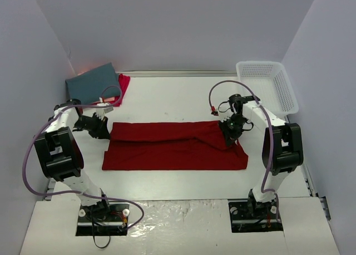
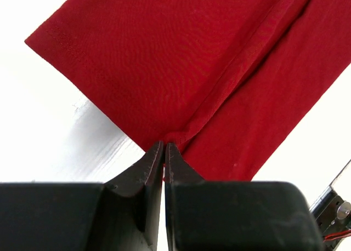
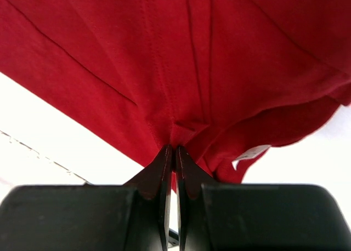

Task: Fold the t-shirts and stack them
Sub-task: Fold the other side of the tshirt into a rectangle

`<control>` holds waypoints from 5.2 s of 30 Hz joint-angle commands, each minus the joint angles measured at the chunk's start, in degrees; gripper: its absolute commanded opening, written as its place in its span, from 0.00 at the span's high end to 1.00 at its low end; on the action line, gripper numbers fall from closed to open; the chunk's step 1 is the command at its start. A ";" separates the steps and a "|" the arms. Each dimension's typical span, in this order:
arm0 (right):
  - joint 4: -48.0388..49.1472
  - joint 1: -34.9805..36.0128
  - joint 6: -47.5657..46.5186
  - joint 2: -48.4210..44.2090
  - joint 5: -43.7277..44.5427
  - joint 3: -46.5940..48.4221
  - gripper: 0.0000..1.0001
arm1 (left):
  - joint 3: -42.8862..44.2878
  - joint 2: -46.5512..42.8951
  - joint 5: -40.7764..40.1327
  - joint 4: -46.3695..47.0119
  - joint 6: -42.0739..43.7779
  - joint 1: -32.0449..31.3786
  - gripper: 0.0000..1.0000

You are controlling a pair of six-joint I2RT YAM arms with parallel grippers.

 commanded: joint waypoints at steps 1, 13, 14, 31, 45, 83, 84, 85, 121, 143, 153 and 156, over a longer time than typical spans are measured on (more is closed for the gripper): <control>-3.70 -0.16 -0.99 0.94 2.95 1.02 1.00 | -0.62 0.23 -0.31 -1.25 3.03 0.41 0.98; -7.83 -0.15 -4.32 2.96 1.73 0.76 0.91 | -1.68 0.40 -1.02 -0.99 4.17 0.41 0.97; -8.88 -0.07 -4.76 3.31 1.20 0.76 0.77 | -1.76 0.40 -0.84 -1.51 5.13 0.41 0.96; -11.96 -0.07 -6.96 4.37 -4.78 12.97 0.54 | 0.87 -7.32 3.20 -2.49 -1.62 0.50 0.47; -13.54 0.11 -12.85 23.87 -17.17 33.01 0.54 | -5.98 -20.68 0.66 7.09 -18.68 0.68 0.36; -17.85 4.59 -16.37 20.99 -21.48 31.62 1.00 | -8.36 -22.27 2.85 5.16 -17.01 1.03 0.34; -18.03 4.94 -16.37 19.85 -21.40 31.09 1.00 | -8.36 -22.27 2.94 5.16 -17.10 1.03 0.34; -18.12 5.20 -16.54 19.40 -21.31 30.13 1.00 | -8.36 -22.36 2.94 5.16 -17.10 1.03 0.34; -17.59 19.62 -16.54 16.58 -19.72 18.60 1.00 | -8.62 -22.45 2.85 4.72 -16.31 0.94 0.33; -12.33 20.24 -9.10 8.35 -5.72 20.35 0.33 | -9.50 -25.69 1.01 7.61 -18.24 1.03 0.30; 7.97 19.62 4.88 -9.24 31.67 16.42 0.00 | -7.66 -30.97 -4.70 13.33 -25.61 0.85 0.16; 13.86 18.57 6.30 -14.69 40.02 10.53 0.00 | -6.51 -30.71 -6.72 15.17 -28.33 0.85 0.14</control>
